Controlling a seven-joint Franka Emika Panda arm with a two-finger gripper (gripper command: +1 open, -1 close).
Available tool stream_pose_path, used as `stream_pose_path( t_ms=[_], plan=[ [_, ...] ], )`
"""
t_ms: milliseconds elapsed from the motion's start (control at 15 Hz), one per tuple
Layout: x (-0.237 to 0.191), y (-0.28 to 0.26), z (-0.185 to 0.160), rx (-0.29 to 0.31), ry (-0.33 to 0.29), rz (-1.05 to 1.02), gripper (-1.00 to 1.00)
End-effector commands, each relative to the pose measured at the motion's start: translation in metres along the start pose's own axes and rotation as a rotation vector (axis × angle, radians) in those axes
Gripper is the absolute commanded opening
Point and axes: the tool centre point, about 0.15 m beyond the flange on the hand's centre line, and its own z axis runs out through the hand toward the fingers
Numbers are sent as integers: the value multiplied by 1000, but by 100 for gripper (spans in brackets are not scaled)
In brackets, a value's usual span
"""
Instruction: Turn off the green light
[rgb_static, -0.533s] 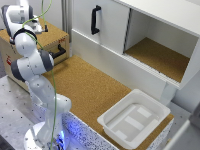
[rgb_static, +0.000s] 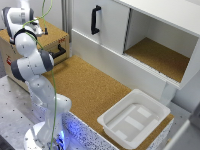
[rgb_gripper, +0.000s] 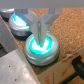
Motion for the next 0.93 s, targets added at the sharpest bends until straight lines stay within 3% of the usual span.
stream_pose_path(
  t_ms=[0,333,600,867],
  plan=[
    [7,-4,35,-34,-13,9,-100],
    [-3,-10,20,-31,3,5,-100],
    [-12,-20,-27,-73,72,-1,-100],
    [-16,-20,-47,-114,93,0,-100]
  ],
)
